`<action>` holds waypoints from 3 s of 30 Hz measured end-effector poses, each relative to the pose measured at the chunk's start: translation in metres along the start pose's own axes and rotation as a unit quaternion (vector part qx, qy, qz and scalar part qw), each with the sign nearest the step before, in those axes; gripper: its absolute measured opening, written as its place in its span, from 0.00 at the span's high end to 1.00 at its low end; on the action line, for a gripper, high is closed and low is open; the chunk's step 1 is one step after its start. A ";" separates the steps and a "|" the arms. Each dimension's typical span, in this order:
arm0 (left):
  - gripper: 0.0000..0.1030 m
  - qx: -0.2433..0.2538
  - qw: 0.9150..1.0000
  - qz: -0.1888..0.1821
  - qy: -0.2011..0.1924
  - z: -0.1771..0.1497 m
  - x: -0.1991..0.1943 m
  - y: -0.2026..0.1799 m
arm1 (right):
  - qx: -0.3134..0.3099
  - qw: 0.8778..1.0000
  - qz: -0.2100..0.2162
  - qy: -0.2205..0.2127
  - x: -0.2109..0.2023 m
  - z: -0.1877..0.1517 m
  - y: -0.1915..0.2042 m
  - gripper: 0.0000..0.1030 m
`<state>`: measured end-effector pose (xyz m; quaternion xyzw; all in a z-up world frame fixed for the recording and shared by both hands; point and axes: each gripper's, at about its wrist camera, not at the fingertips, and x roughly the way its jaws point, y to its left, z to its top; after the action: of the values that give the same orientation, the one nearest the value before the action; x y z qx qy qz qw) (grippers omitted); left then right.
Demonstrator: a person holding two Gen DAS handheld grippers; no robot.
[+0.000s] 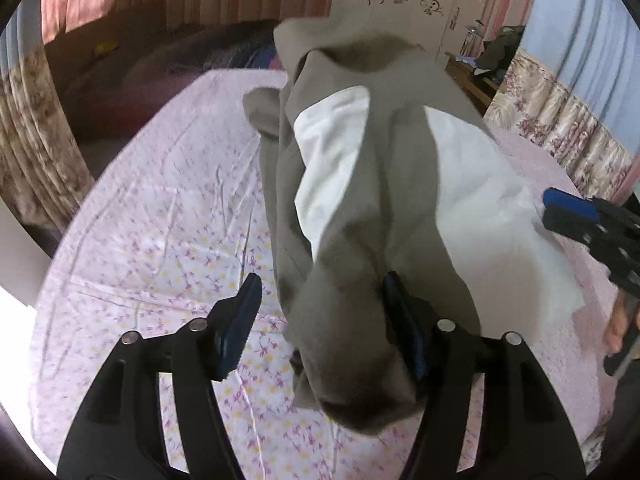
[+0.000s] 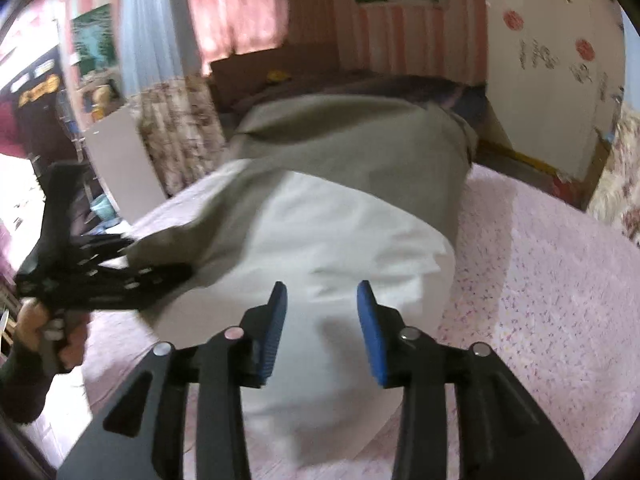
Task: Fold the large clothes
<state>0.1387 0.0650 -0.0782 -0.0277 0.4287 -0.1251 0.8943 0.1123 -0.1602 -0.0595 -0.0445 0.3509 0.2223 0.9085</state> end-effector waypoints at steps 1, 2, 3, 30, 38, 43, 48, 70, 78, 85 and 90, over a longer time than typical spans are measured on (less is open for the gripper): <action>0.33 0.002 1.000 -0.001 -0.002 0.001 -0.005 -0.002 | -0.007 1.000 0.007 0.003 -0.007 -0.004 0.007 0.64; 0.26 0.005 1.000 -0.001 -0.006 0.001 -0.010 -0.005 | -0.014 1.000 0.010 0.007 -0.009 -0.008 0.011 0.64; 0.23 0.007 1.000 0.001 -0.010 0.001 -0.015 -0.006 | -0.021 1.000 0.010 0.014 -0.011 -0.013 0.014 0.64; 0.45 0.041 0.999 -0.014 0.026 0.123 0.039 -0.014 | 0.064 0.998 -0.025 -0.002 0.060 0.076 -0.103 0.62; 0.43 0.036 0.997 0.007 0.064 0.113 0.081 0.003 | 0.031 0.998 -0.021 0.055 0.131 0.085 -0.093 0.61; 0.40 0.037 0.997 0.018 0.063 0.104 0.094 0.008 | 0.022 0.996 -0.026 0.077 0.156 0.076 -0.096 0.62; 0.32 0.044 0.997 0.031 0.055 0.104 0.092 0.007 | 0.022 0.996 -0.038 0.074 0.151 0.079 -0.090 0.62; 0.03 0.006 0.999 0.029 -0.043 0.062 -0.035 0.001 | 0.091 0.992 -0.083 -0.042 -0.008 -0.004 -0.046 0.12; 0.03 0.003 0.999 0.023 -0.027 0.039 -0.028 0.002 | 0.124 0.989 -0.070 -0.038 -0.003 -0.024 -0.042 0.12; 0.03 -0.014 0.999 -0.032 -0.016 0.020 -0.010 0.012 | 0.136 0.988 -0.068 -0.037 0.001 -0.034 -0.037 0.12; 0.03 -0.017 0.999 -0.032 0.009 0.003 0.010 0.018 | 0.122 0.988 -0.083 -0.040 0.001 -0.036 -0.031 0.12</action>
<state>0.1505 0.0794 -0.0867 -0.0556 0.4374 -0.1461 0.8856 0.1043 -0.1963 -0.0897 0.0465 0.3343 0.1030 0.9357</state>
